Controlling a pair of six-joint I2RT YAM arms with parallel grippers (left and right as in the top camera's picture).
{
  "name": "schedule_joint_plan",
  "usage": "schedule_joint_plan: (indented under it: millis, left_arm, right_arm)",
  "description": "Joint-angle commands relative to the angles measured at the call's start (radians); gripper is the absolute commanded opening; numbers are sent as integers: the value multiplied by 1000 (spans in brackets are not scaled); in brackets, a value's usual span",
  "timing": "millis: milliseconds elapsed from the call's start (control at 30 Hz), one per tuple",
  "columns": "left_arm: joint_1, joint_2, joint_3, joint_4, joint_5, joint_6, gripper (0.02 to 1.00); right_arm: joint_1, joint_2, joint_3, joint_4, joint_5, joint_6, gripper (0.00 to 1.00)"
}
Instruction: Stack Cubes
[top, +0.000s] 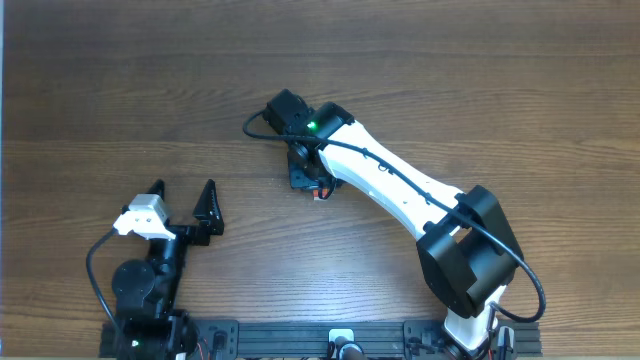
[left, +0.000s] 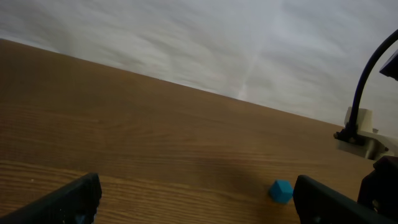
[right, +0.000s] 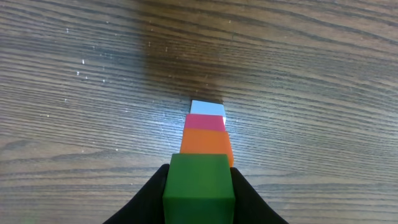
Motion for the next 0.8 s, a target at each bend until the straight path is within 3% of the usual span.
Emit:
schedule_joint_plan:
  millis: [33,800]
  left_arm:
    - [-4,-7,-5,-3,6,14,1000]
    - [-4,-7,-5,-3,6,14,1000]
  right_arm:
    - [-7,13,-24,4,11,5,272]
    - [-7,13,-24,8,11,5,380]
